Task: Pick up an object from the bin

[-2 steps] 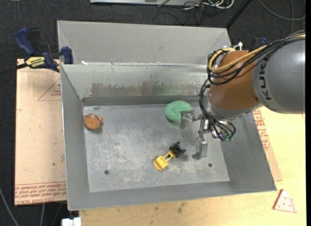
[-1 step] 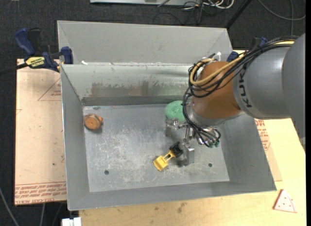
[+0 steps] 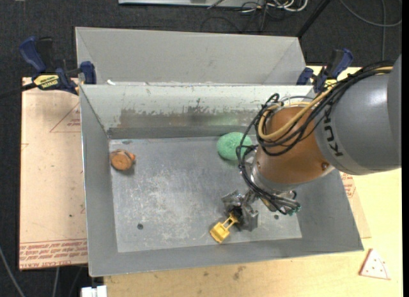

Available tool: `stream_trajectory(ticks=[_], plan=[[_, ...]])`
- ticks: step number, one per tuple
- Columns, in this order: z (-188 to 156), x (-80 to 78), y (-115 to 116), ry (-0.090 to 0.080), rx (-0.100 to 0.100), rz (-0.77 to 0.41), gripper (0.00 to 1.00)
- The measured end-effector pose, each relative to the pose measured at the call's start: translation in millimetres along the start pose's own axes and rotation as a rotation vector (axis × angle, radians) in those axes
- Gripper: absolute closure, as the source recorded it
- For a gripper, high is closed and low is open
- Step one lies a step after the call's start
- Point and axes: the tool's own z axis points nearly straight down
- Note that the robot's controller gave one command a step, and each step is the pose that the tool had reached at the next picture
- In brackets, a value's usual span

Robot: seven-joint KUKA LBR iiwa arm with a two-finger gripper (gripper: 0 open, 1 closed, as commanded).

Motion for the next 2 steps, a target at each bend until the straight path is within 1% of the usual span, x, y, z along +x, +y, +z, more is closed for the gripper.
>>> stream_trajectory(ticks=[1,2], plan=[[0.0,0.0,0.0,0.0,0.0,-0.001,1.0],[-198.2,-18.3,-5.8,0.0,0.0,-0.004,1.0]])
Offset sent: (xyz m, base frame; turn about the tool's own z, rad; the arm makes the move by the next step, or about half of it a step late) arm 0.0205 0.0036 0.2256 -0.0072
